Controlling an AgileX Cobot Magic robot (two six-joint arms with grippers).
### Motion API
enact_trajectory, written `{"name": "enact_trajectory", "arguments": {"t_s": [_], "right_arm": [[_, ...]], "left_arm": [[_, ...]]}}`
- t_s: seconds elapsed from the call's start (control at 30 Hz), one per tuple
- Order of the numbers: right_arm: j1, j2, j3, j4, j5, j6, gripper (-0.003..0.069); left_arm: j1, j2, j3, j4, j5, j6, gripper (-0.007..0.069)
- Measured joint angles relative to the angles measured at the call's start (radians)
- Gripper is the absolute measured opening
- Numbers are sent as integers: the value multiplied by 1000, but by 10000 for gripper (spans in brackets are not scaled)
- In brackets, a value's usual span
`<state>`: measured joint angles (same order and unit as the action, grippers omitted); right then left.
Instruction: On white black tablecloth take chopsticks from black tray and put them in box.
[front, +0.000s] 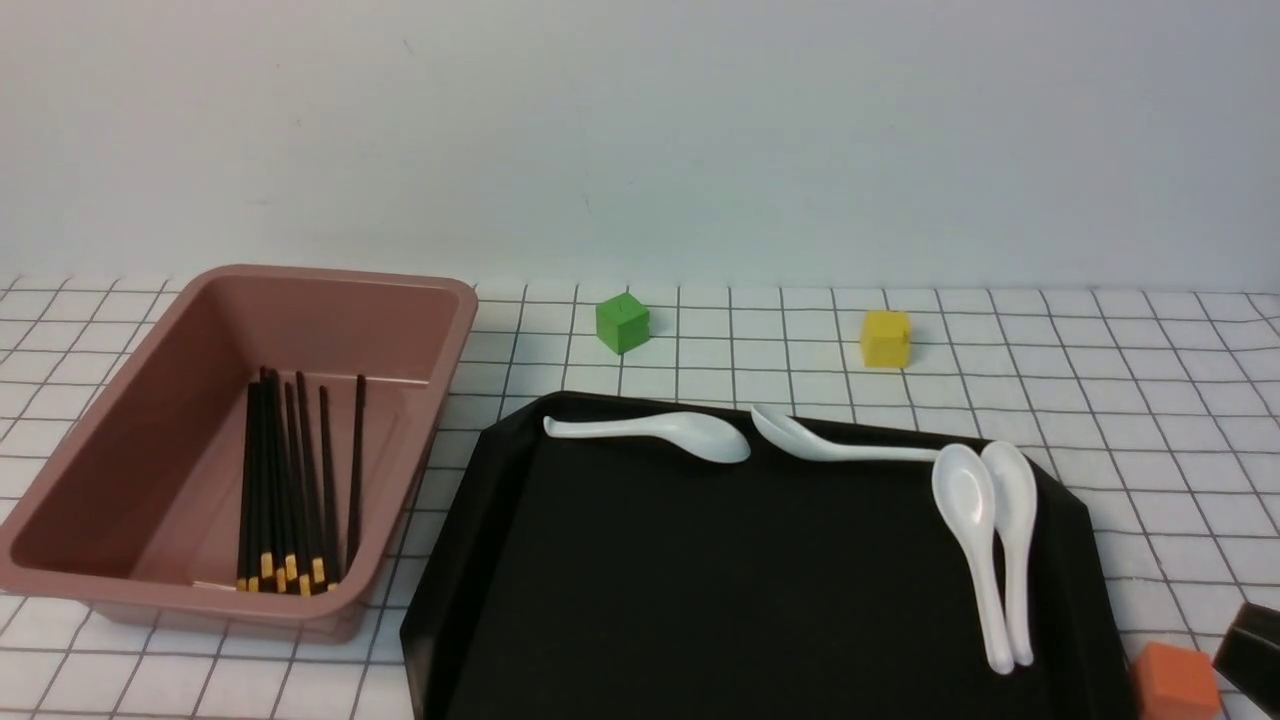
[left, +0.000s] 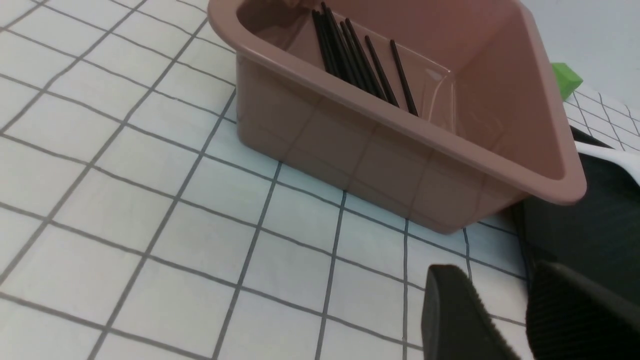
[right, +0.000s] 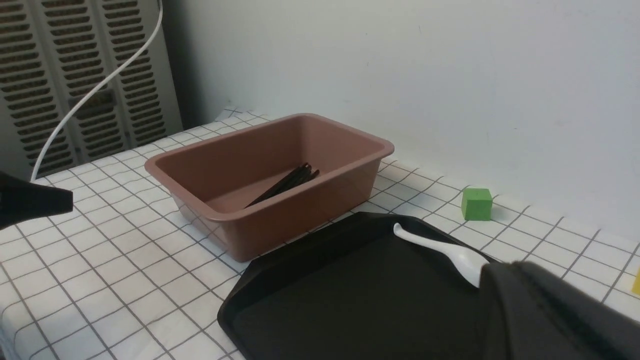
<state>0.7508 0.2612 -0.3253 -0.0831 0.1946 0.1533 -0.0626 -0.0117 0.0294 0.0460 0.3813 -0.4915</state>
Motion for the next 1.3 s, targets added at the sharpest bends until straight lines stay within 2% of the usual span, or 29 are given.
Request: {"name": "enact_trajectory", "arguments": {"t_s": [0.73,0.93,1.0,1.3], "right_arm": [[0,1,1,0,-6,4,5],[-10,-14,90,1,-50,4,5],[-53,-39,141,11,-55,4,6],[-387,-196,335,83,28,4,17]], "left_arm": [[0,0,0,0,0,0,238],[0,0,0,0,0,0,238],[0,0,0,0,0,-1,238],[0,0,0,0,0,-1,238]]}}
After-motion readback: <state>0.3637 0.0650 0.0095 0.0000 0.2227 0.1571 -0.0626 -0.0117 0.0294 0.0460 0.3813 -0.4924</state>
